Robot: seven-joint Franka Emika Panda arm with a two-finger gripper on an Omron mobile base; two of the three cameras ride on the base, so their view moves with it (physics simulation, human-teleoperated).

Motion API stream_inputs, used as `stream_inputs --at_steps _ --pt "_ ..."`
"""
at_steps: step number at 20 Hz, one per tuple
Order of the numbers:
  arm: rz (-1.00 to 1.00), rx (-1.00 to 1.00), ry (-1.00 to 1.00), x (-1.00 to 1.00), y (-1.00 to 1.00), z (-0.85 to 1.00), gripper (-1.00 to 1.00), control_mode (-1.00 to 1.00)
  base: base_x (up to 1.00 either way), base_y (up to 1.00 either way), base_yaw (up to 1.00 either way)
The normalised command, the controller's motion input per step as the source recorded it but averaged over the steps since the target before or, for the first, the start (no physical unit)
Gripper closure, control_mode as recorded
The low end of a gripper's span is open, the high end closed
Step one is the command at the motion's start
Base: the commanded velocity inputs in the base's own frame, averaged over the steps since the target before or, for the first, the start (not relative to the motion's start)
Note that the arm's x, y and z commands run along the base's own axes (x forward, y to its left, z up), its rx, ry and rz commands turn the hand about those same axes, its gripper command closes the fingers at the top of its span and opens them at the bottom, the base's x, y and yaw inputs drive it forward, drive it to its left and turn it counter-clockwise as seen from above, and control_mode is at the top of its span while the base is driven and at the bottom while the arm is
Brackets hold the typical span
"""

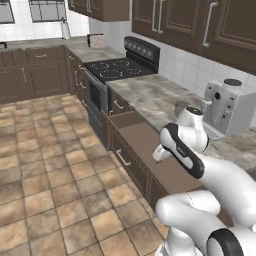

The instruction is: Pick the peeler from the drawer and place it on the counter.

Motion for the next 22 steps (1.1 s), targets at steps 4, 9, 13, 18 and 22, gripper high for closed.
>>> stream_inputs --at_steps 4,9,13,18,22 --pt "0.00 0.00 0.15 0.63 0.06 -0.74 -1.00 -1.00 0.00 0.00 0.00" --pt "0.00 0.01 0.08 0.56 -0.02 -0.59 -1.00 -1.00 0.00 0.00 0.00" --pt "0.00 0.02 0.08 0.43 0.00 -0.54 -1.00 -1.00 0.00 0.00 0.00" --pt "0.00 0.05 0.10 0.36 -0.01 -0.59 -1.00 -1.00 0.00 0.00 0.00" --pt "0.00 0.08 0.06 0.29 -0.08 -0.55 -1.00 -1.00 0.00 0.00 0.00"
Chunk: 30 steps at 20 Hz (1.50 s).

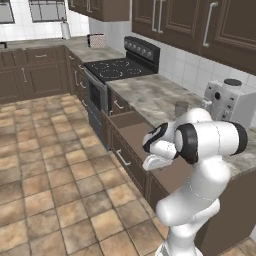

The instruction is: Pick the peeler from the drawer and place it on the counter.

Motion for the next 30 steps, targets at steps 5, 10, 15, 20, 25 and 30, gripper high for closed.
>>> stream_inputs --at_steps 5,10,15,20,25,30 --pt "0.00 0.08 0.03 0.00 0.12 -0.59 -1.00 -1.00 0.00 0.00 0.00" --pt "0.00 0.07 0.00 -0.59 0.90 -0.45 -1.00 -1.00 0.00 0.00 0.00" --pt "0.00 0.03 0.00 -0.94 1.00 -0.17 -1.00 -1.00 0.00 0.00 0.00" --pt "0.00 0.01 0.00 -0.75 1.00 -0.02 -1.00 -1.00 0.00 0.00 0.00" --pt "0.00 0.06 -0.03 -0.19 0.97 0.60 -1.00 -1.00 0.00 0.00 0.00" --pt "-0.01 0.22 0.00 0.31 0.18 1.00 -1.00 -1.00 0.00 0.00 0.00"
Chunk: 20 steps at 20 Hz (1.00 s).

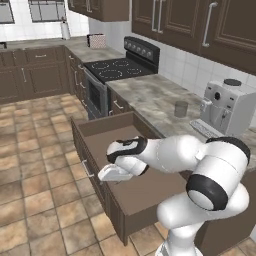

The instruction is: Pick the peeler from the drawer and place it on the counter.

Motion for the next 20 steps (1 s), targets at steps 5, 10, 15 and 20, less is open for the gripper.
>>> stream_inputs --at_steps 5,10,15,20 --pt "-0.12 0.12 0.08 0.54 0.00 1.00 -1.00 -1.00 0.00 0.00 0.00" --pt "-0.23 -0.05 0.27 0.65 -0.03 1.00 -1.00 -1.00 0.00 0.00 0.00" --pt "-0.32 -0.30 0.46 0.94 -0.20 0.71 -1.00 -1.00 0.00 0.00 0.00" --pt "-0.32 -0.39 0.47 0.72 -0.34 -0.09 -1.00 -1.00 0.00 0.00 0.00"
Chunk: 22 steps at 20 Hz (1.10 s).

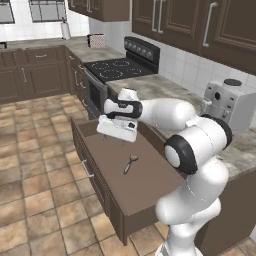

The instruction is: Pick the peeler from the drawer and place it on the counter.

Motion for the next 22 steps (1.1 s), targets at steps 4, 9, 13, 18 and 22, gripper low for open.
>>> stream_inputs --at_steps 4,9,13,18,22 --pt "-0.36 -0.24 0.20 0.32 -0.59 -0.69 -1.00 -1.00 0.00 0.00 0.00" --pt "-0.22 -0.12 0.01 0.31 -0.60 -0.84 -1.00 -1.00 0.00 0.00 0.00" --pt "-0.01 -0.04 0.00 0.39 -0.46 -0.76 -1.00 -1.00 0.00 0.00 0.00" --pt "0.02 0.00 0.00 0.45 -0.21 -0.61 -1.00 -1.00 0.00 0.00 0.00" --pt "0.08 -0.03 0.01 0.63 -0.05 -0.55 -1.00 -1.00 0.00 0.00 0.00"
